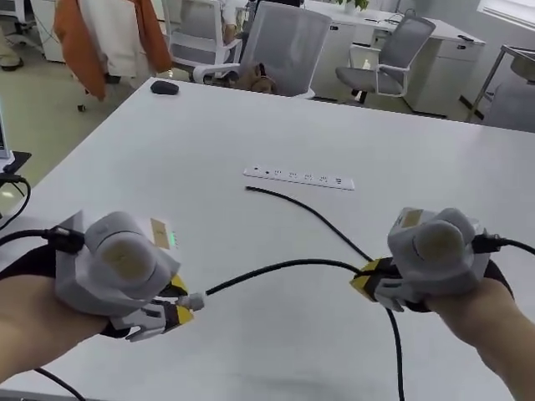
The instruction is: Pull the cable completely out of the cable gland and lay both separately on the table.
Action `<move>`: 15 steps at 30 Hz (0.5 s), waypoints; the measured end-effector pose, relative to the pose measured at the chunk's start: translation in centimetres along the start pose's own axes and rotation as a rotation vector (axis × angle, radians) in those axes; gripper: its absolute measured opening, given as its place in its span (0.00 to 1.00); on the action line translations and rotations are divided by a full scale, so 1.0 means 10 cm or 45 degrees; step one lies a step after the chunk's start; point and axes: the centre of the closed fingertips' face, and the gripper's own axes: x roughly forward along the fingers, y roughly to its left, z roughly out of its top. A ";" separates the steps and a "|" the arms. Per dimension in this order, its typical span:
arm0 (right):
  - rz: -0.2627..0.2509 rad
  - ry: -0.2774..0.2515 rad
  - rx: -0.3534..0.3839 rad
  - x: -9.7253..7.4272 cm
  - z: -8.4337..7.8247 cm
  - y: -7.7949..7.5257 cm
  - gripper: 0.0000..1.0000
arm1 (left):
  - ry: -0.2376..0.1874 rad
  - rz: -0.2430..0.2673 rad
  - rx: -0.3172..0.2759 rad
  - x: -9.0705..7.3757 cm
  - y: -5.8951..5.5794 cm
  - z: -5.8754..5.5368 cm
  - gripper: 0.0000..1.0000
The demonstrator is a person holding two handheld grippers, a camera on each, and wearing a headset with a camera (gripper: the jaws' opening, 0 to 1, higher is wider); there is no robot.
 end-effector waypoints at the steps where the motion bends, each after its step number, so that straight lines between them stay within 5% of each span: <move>1: -0.025 -0.018 0.021 -0.04 0.03 -0.09 0.02 | -0.001 -0.001 0.002 0.00 -0.01 0.01 0.17; 9: -0.146 -0.177 0.002 -0.29 0.61 -0.65 0.02 | -0.018 -0.026 0.016 0.09 -0.06 0.12 0.17; 15: -0.221 -0.196 -0.046 -0.12 0.95 -1.09 0.02 | -0.034 -0.050 0.026 0.17 -0.09 0.20 0.17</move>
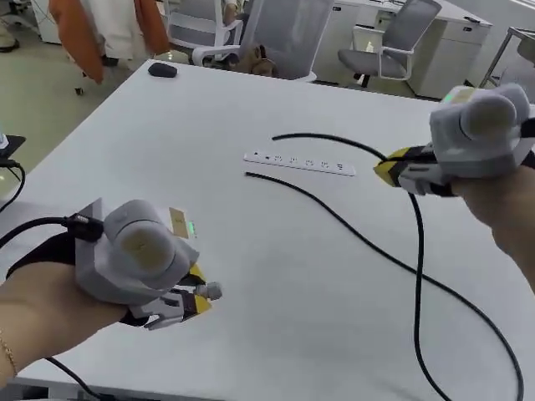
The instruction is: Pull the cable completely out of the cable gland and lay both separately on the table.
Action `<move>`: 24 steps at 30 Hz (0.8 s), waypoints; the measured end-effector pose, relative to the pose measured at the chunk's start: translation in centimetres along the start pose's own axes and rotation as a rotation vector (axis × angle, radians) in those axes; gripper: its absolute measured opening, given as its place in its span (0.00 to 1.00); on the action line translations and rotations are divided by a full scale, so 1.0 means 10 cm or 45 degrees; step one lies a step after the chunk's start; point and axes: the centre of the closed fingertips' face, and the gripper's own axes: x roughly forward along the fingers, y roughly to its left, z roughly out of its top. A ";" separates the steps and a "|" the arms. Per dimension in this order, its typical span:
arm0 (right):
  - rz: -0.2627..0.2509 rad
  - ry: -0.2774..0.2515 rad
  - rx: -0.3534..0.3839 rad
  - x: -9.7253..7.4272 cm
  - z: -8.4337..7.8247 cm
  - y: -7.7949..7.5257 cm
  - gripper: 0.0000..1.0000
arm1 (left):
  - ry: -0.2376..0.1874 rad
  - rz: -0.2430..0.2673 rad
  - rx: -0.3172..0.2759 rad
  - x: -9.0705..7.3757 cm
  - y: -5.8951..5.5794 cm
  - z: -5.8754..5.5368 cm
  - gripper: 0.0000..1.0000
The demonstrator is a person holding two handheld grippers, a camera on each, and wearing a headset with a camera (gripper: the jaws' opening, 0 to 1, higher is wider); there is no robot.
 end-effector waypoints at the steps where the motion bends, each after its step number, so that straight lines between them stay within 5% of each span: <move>1: -0.003 0.002 0.010 0.04 0.00 -0.02 0.02 | -0.002 -0.008 0.000 0.02 -0.01 0.01 0.17; 4: -0.005 0.003 0.116 0.37 -0.03 -0.12 0.02 | -0.002 -0.026 -0.011 0.08 -0.03 0.03 0.17; 9: -0.043 0.107 0.325 0.97 -0.46 -0.30 0.02 | -0.006 -0.023 -0.055 0.08 -0.05 0.03 0.17; 11: -0.056 0.124 0.312 1.15 -0.59 -0.35 0.02 | -0.002 -0.015 -0.071 0.04 -0.06 0.01 0.17; 14: -0.063 0.264 0.321 1.36 -0.94 -0.39 0.02 | 0.021 -0.001 -0.083 -0.02 -0.06 -0.04 0.17; 20: -0.081 0.421 0.451 1.71 -1.56 -0.61 0.02 | 0.060 0.032 -0.120 -0.12 -0.02 -0.13 0.17; 24: -0.024 0.518 0.520 1.75 -1.81 -0.51 0.04 | 0.067 0.049 -0.155 -0.15 0.01 -0.17 0.17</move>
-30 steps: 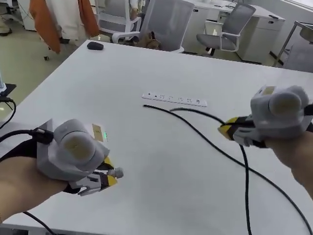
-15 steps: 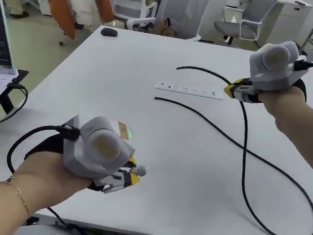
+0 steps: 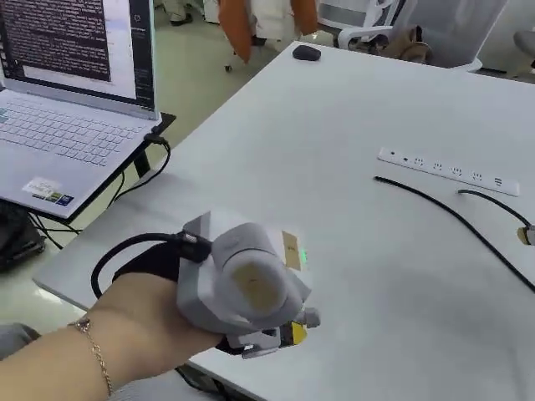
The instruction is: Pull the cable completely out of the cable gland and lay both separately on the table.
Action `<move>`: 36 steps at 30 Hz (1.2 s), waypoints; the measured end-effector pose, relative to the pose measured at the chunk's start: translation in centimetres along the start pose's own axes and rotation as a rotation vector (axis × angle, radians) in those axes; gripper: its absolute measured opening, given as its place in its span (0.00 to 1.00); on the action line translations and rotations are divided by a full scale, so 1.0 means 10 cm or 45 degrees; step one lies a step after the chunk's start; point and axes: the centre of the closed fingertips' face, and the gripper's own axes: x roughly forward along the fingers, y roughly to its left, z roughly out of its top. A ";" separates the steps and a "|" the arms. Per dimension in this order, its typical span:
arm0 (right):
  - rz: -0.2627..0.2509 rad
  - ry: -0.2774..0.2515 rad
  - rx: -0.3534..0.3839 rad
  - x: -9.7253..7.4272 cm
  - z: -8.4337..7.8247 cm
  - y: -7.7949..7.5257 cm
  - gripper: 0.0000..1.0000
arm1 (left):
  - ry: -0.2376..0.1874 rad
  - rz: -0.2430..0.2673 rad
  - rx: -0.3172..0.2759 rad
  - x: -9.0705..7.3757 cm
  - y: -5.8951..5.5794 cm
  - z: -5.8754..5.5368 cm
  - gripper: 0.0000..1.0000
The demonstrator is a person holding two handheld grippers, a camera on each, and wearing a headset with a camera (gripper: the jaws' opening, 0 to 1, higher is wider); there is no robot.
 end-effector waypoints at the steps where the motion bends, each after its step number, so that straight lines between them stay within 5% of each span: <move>1: 0.017 0.048 -0.010 0.09 -0.08 -0.02 0.05 | 0.001 -0.001 -0.002 0.00 0.00 0.00 0.17; 8: 0.039 0.118 -0.047 0.02 -0.25 0.01 0.22 | 0.016 -0.019 0.015 0.06 0.02 0.02 0.17; 13: 0.045 0.038 -0.118 -0.23 -0.19 0.07 0.26 | 0.004 -0.037 0.058 0.11 0.04 0.10 0.17; 17: -0.019 0.000 -0.318 -0.44 -0.23 0.04 0.29 | -0.009 -0.057 0.101 0.17 0.06 0.15 0.17; 22: -0.013 -0.028 -0.535 -0.90 -0.33 0.34 0.26 | -0.031 -0.088 0.153 0.26 0.10 0.24 0.17; 29: 0.176 -0.212 -0.462 -1.52 -0.23 1.00 0.30 | 0.019 -0.147 0.206 0.60 0.12 0.15 0.17; 36: 0.282 -0.318 -0.413 -1.99 -0.22 1.37 0.37 | 0.116 -0.208 0.266 0.99 0.09 0.00 0.17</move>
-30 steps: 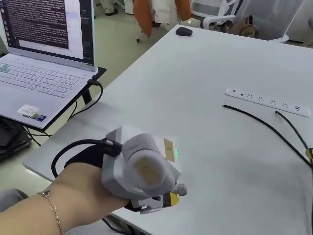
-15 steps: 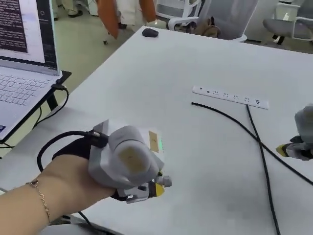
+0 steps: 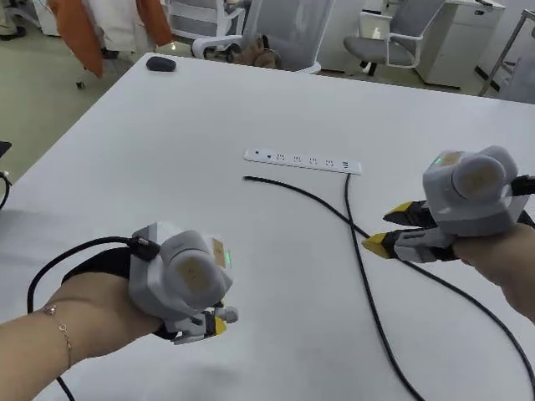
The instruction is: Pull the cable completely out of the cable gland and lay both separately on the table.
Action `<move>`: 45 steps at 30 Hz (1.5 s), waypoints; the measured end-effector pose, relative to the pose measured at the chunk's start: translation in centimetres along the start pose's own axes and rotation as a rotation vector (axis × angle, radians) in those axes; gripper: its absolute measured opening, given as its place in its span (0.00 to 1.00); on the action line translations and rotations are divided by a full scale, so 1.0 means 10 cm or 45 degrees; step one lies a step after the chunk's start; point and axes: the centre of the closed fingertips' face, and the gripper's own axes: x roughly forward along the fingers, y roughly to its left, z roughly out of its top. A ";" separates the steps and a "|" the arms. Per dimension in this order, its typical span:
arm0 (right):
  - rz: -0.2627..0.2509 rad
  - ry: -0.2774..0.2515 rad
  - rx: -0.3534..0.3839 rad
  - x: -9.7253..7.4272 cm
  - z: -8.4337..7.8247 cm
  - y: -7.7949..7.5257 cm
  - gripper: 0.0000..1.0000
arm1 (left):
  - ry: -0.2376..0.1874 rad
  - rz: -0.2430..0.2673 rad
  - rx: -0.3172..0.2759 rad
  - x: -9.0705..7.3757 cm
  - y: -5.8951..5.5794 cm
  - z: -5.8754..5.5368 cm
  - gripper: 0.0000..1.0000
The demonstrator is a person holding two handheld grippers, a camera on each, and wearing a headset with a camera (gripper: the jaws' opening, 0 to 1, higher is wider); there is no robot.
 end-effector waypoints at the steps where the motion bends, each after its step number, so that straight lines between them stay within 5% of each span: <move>1: 0.005 -0.008 0.010 -0.02 0.01 0.02 0.36 | 0.011 -0.030 -0.005 0.09 -0.01 -0.03 0.17; 6: 0.030 -0.048 0.095 -0.20 -0.05 0.24 0.35 | 0.064 -0.117 -0.071 0.37 -0.07 -0.22 0.17; 15: -0.022 -0.031 0.188 -0.46 -0.27 0.31 0.33 | 0.110 -0.186 -0.041 0.56 -0.18 -0.35 0.17; 26: -0.123 -0.056 0.251 -0.73 -0.28 0.35 0.31 | 0.067 -0.193 -0.002 0.63 -0.12 -0.27 0.18; 28: -0.133 -0.058 0.257 -0.77 -0.30 0.35 0.31 | 0.026 -0.272 0.001 0.64 -0.22 -0.23 0.18; 31: -0.144 -0.060 0.274 -0.80 -0.33 0.35 0.31 | 0.054 -0.246 0.022 0.64 -0.18 -0.25 0.18; 35: -0.145 -0.061 0.284 -0.84 -0.35 0.37 0.32 | 0.078 -0.250 0.019 0.59 -0.19 -0.27 0.22; 37: -0.139 -0.064 0.289 -0.85 -0.35 0.39 0.32 | 0.066 -0.251 -0.024 0.51 -0.20 -0.25 0.23; 39: -0.130 -0.063 0.290 -0.84 -0.37 0.41 0.32 | 0.025 -0.297 -0.148 0.41 -0.27 -0.19 0.24; 40: -0.121 -0.060 0.291 -0.83 -0.39 0.45 0.32 | 0.005 -0.292 -0.190 0.33 -0.27 -0.17 0.25; 45: -0.033 -0.058 0.330 -0.71 -0.46 0.68 0.33 | -0.024 -0.176 -0.154 -0.01 -0.20 -0.15 0.27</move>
